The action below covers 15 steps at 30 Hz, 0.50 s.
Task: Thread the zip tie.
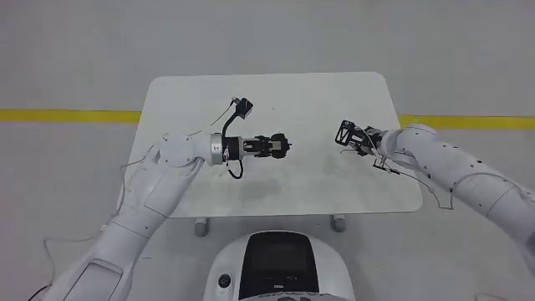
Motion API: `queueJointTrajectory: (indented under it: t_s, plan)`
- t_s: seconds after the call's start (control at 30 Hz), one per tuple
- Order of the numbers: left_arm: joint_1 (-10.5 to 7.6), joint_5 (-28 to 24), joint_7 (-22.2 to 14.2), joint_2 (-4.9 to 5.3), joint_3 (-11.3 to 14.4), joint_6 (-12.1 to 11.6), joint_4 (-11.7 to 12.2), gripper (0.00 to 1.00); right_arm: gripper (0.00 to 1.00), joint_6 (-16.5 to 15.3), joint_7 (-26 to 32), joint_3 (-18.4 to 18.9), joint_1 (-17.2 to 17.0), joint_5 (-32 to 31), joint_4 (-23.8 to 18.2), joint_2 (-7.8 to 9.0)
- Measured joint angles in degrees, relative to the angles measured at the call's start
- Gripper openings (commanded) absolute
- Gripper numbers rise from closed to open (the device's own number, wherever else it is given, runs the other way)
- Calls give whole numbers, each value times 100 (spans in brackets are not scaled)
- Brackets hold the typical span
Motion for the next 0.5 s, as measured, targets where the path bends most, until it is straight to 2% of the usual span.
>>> queueJointTrajectory:
  t_s: [0.1,0.5]
  plan:
    - [0,0,0,0,0,0,0,0,15,0,18,0,-49,2,58,-31]
    - [0,0,0,0,0,0,0,0,13,0,241,0,-121,207,329,-242]
